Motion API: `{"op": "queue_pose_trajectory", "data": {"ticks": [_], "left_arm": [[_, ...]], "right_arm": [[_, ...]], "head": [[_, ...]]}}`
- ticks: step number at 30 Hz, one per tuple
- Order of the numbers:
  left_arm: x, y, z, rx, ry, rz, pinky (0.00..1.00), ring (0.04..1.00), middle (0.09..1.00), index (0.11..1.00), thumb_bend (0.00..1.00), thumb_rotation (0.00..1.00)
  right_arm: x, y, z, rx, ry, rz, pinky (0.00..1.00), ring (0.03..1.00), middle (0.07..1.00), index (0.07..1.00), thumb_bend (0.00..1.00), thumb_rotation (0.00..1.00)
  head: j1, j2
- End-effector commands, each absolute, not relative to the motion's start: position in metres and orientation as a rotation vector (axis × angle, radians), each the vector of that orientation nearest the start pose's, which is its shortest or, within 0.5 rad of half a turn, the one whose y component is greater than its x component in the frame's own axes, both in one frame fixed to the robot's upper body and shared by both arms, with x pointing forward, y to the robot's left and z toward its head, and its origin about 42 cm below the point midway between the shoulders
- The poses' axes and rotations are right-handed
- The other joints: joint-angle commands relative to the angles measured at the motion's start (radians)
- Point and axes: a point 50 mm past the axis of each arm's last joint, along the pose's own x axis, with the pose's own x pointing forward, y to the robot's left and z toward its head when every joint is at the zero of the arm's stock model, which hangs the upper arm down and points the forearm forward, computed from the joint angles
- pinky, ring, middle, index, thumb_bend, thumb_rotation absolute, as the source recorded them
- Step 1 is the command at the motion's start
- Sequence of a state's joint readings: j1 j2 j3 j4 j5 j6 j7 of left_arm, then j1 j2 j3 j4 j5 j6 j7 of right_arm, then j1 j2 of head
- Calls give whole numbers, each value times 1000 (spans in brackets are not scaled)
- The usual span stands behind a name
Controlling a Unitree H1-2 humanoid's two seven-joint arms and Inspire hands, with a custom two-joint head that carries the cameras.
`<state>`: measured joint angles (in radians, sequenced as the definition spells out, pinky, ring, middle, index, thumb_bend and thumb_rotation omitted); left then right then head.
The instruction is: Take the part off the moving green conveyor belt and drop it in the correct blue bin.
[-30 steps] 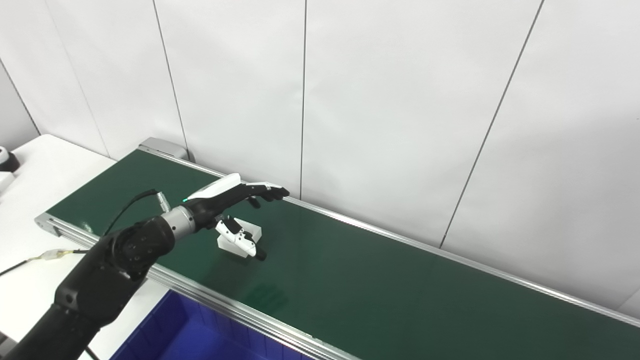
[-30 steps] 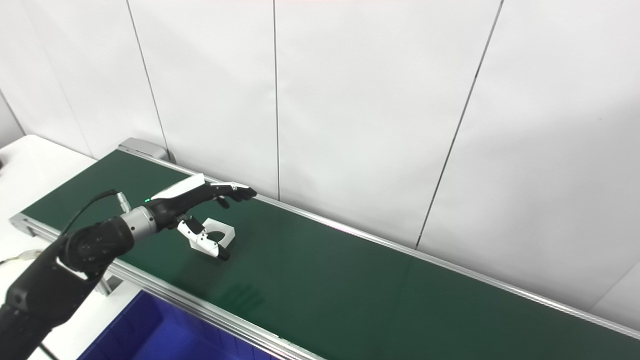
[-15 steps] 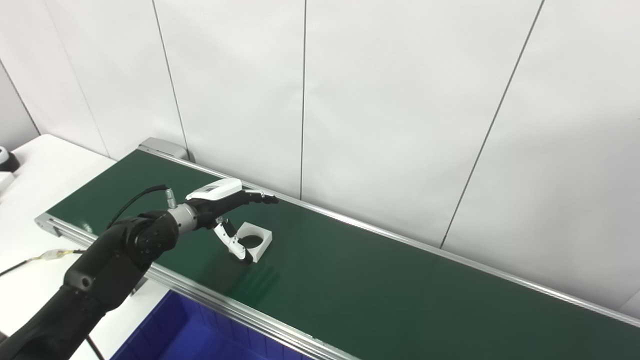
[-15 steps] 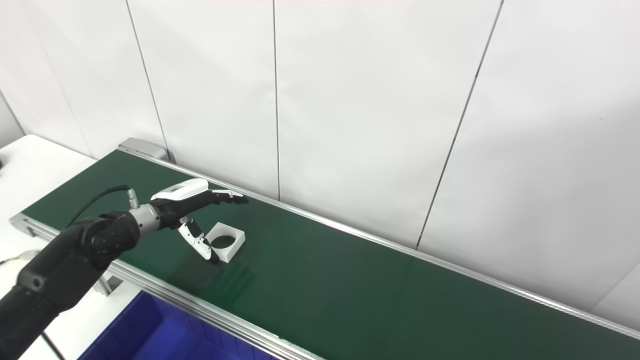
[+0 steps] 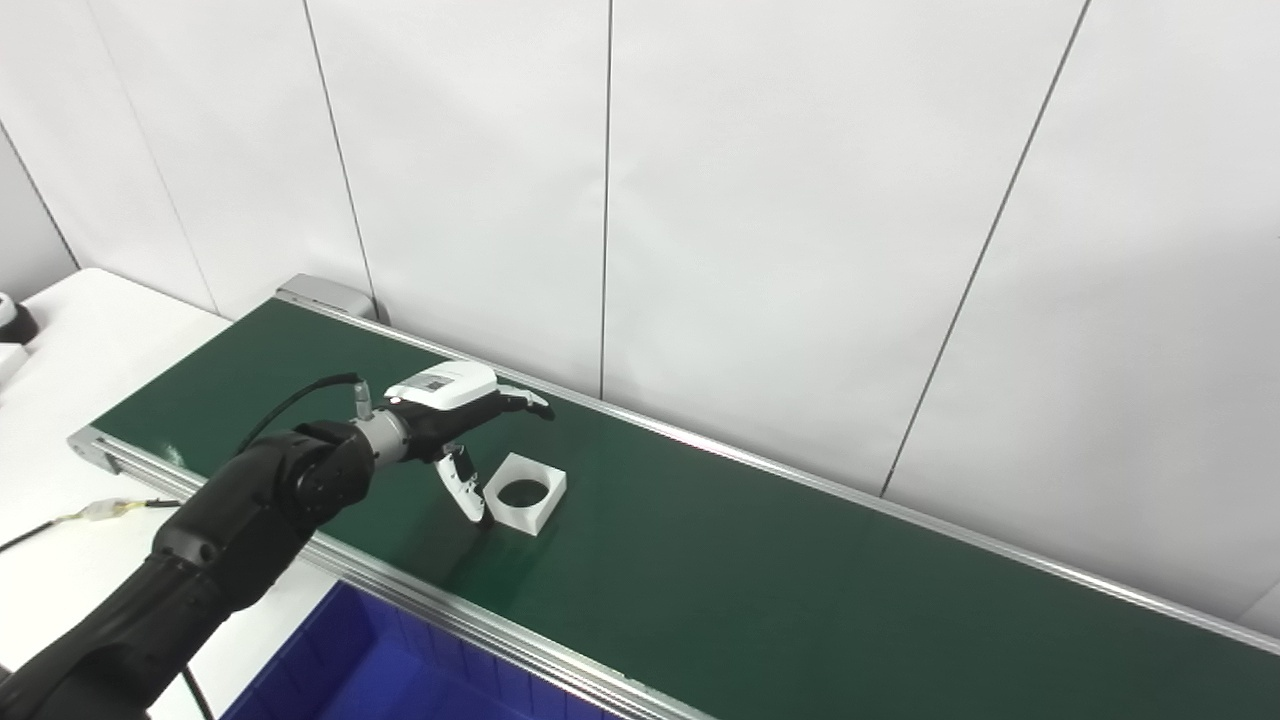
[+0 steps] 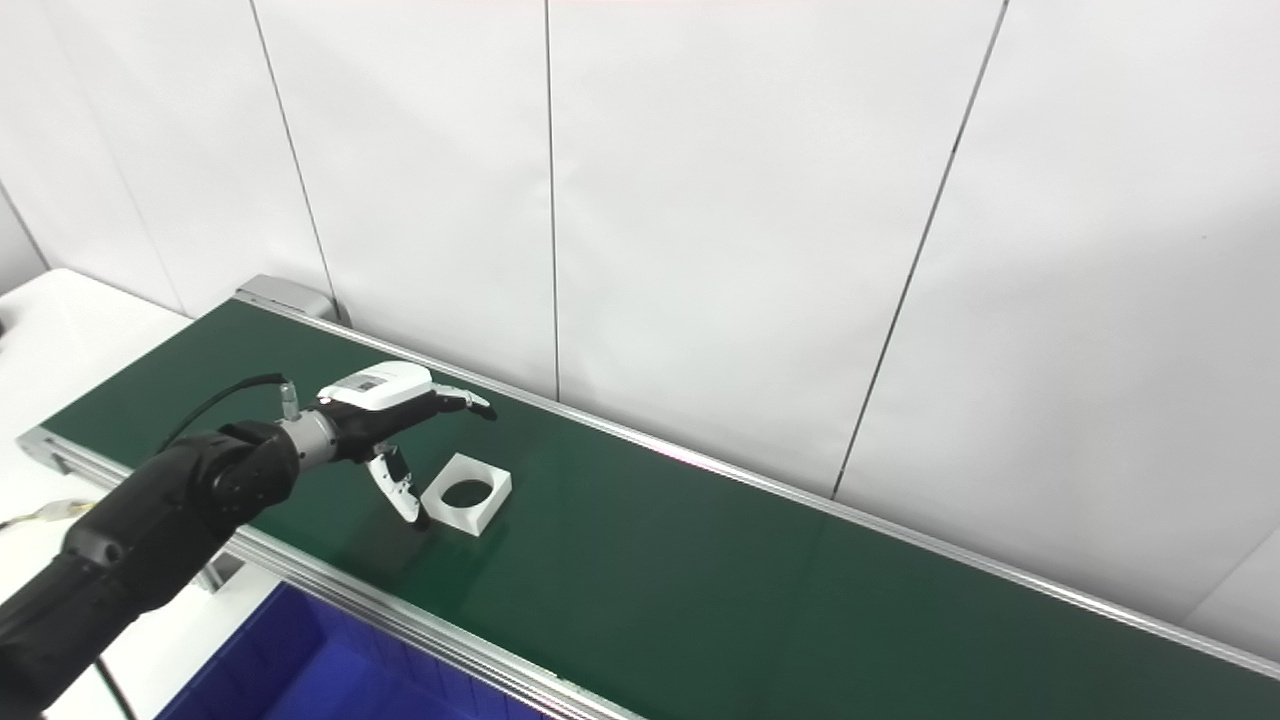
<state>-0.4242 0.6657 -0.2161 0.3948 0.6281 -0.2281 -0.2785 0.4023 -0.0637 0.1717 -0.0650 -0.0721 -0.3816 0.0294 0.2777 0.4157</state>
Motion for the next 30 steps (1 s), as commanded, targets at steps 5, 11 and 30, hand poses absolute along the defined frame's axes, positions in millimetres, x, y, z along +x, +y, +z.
{"op": "queue_pose_trajectory", "data": {"ticks": [5, 11, 30], "left_arm": [[420, 373, 190, 1367, -82, -381, 768, 824, 850, 843, 932, 58], [423, 357, 177, 1360, -79, -412, 800, 867, 883, 857, 926, 59], [428, 338, 134, 1388, 3, -457, 755, 808, 840, 858, 896, 121]], "right_arm": [[141, -195, 62, -67, -119, 140, 730, 805, 852, 921, 355, 612], [141, -193, 62, -69, -124, 137, 725, 802, 846, 917, 358, 615], [139, -190, 62, -71, -130, 137, 715, 799, 847, 918, 376, 624]], "head": [[-5, -3], [-10, -3], [-22, 0]]}}
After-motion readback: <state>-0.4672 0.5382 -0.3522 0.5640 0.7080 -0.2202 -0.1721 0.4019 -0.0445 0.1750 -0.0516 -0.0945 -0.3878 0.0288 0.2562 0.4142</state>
